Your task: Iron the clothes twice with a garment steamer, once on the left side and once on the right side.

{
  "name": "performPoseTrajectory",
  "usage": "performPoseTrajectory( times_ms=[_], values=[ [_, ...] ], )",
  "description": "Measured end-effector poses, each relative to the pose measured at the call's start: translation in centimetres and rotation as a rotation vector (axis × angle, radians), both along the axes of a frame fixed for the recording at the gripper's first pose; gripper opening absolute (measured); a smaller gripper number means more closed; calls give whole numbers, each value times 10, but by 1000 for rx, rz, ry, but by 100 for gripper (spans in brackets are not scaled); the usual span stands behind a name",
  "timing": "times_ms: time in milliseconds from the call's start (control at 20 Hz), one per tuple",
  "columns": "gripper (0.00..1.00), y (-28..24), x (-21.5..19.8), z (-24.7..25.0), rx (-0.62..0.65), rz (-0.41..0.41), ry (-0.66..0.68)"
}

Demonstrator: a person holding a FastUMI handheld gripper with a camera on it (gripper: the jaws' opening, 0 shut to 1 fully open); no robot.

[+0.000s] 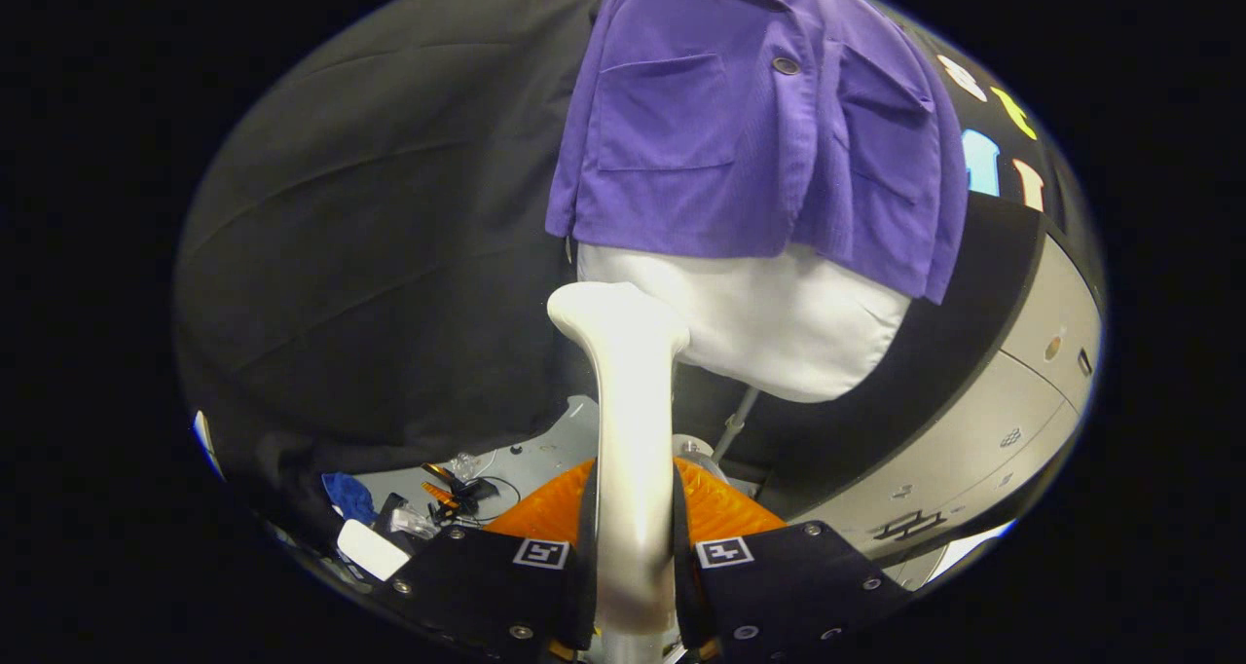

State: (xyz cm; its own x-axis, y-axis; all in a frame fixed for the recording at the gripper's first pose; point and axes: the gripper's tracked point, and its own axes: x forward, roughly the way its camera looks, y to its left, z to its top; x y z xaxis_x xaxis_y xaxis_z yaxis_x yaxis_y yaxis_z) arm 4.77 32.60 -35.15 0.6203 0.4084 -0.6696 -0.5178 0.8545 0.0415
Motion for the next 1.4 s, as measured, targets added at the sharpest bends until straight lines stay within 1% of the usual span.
performPoseTrajectory(
  times_ms=[300, 400, 600, 700, 800, 1100, 1400],
  values=[
    [33, -63, 4, 60, 91, -114, -57],
    [33, -96, 5, 82, 108, -157, -92],
    [33, -162, 8, 124, 157, -270, -172],
    [33, -192, 7, 146, 181, -317, -228],
    [33, -221, 7, 163, 193, -354, -257],
    [33, -289, -7, 217, 238, -429, -326],
    [33, -335, -24, 284, 296, -472, -434]
  ],
)
